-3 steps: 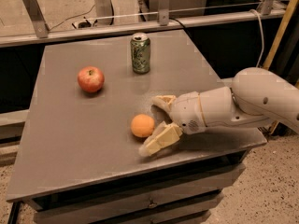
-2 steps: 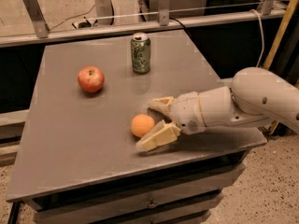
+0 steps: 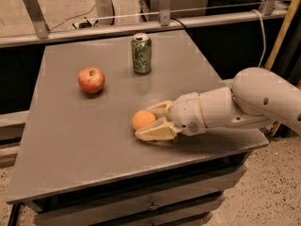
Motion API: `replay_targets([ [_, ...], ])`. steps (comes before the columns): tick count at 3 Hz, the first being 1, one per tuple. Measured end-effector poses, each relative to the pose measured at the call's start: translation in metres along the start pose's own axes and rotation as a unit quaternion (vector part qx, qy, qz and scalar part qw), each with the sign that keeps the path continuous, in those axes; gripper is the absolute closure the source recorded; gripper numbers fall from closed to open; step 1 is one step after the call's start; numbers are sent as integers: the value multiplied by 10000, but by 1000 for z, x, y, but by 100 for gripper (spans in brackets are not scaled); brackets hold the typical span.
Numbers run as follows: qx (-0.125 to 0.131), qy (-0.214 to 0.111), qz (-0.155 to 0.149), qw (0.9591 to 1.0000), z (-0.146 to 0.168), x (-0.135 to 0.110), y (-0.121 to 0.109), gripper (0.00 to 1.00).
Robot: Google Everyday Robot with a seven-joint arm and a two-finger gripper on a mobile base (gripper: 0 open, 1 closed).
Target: Move orange near apple
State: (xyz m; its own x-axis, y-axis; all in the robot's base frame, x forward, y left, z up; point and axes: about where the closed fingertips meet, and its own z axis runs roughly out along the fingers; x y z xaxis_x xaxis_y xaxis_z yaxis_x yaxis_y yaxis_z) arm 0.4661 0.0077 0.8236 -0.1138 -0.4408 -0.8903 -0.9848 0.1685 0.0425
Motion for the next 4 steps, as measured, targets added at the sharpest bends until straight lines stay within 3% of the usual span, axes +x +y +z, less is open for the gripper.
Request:
replay_targets([
  [1,-93,-194,-115,9997,3,-17,-3,87],
  [2,-133,-322,-361,9987,13,-41,-13,100],
  [3,42,-158,-602,9981,30,-54,-29,100],
  [4,515,12,-770,9957,39,-55,-43,100],
])
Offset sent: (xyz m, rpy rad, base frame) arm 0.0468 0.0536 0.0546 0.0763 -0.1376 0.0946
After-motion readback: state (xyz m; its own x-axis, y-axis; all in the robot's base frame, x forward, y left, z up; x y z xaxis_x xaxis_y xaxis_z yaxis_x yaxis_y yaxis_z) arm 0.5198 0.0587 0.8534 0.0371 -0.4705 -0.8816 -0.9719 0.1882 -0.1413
